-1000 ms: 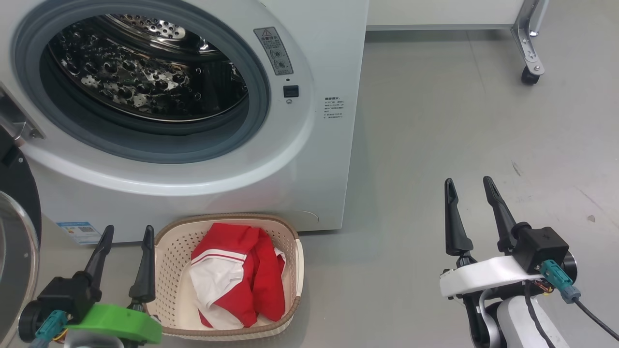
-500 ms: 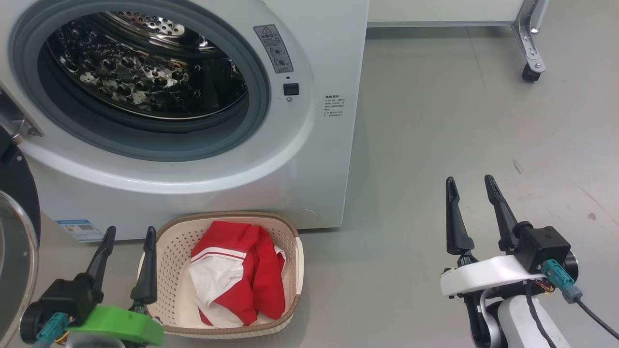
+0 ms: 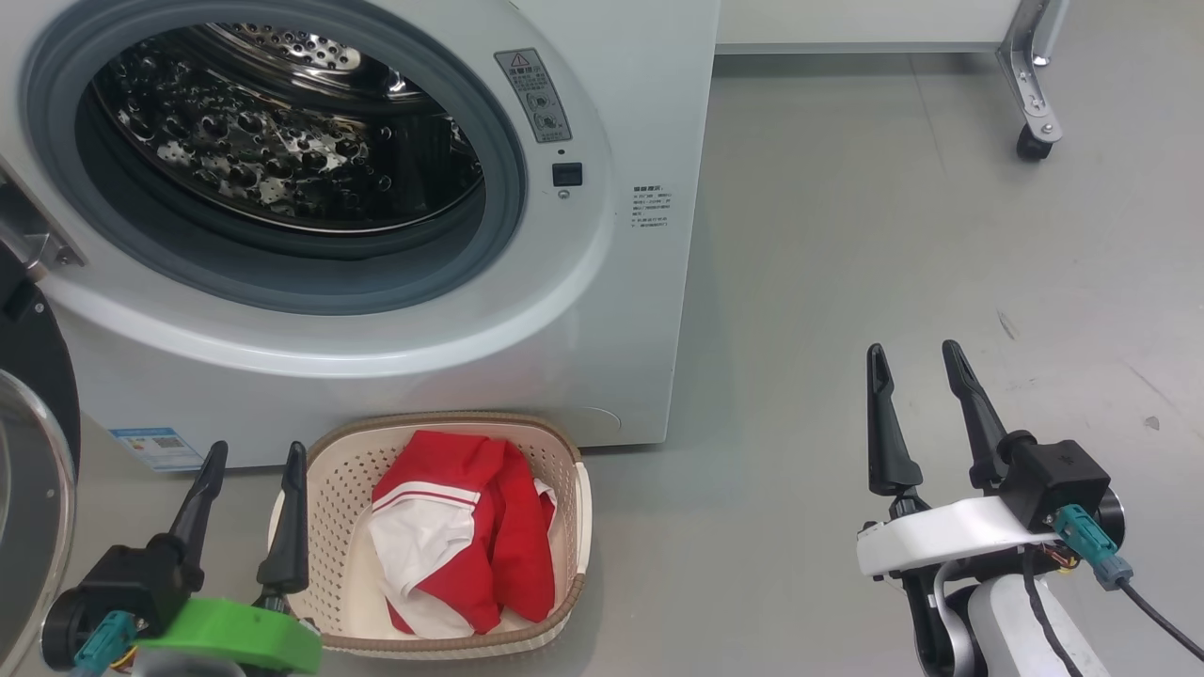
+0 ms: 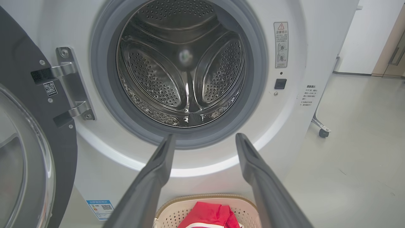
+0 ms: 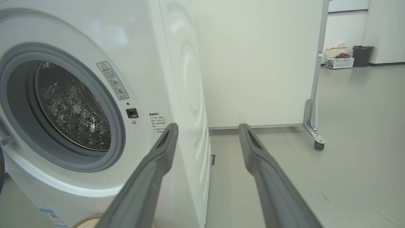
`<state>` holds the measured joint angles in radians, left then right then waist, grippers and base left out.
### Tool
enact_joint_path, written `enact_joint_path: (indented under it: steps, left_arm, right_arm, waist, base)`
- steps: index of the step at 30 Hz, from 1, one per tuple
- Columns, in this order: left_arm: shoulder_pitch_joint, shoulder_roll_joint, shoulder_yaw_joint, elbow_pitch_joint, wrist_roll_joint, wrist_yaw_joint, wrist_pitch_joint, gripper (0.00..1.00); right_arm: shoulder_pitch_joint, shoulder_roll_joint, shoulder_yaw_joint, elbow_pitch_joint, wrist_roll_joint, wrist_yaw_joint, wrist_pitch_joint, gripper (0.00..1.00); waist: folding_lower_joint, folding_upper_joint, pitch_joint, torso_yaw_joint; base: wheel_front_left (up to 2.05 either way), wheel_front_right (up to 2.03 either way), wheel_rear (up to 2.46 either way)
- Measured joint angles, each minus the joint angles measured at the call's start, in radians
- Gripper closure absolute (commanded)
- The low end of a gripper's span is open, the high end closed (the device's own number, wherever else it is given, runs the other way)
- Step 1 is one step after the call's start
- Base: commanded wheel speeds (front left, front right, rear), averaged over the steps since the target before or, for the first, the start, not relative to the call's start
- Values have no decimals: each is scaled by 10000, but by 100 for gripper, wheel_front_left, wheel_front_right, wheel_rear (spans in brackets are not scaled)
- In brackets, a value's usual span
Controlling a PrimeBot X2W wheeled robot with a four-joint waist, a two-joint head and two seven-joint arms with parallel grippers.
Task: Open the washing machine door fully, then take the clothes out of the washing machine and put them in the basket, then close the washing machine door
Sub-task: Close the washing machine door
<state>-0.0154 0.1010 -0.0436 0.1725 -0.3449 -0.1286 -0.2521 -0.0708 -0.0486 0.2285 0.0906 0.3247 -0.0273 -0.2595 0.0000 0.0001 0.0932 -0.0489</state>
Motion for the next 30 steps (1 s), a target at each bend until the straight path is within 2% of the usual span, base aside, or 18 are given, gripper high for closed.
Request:
enact_joint_path:
  steps: [15, 30]
  left_arm:
    - [170, -134, -31, 25, -113, 0, 0, 0]
    - [180, -125, -142, 35, -113, 0, 0, 0]
  right_arm:
    - [7, 2, 15, 2, -2, 44, 0, 0]
    - [35, 2, 4, 13, -29, 86, 0, 0]
  waist:
    - [0, 0, -33, 15]
    - [0, 0, 6, 10]
  base:
    - [-20, 20, 0]
    - [-81, 81, 0]
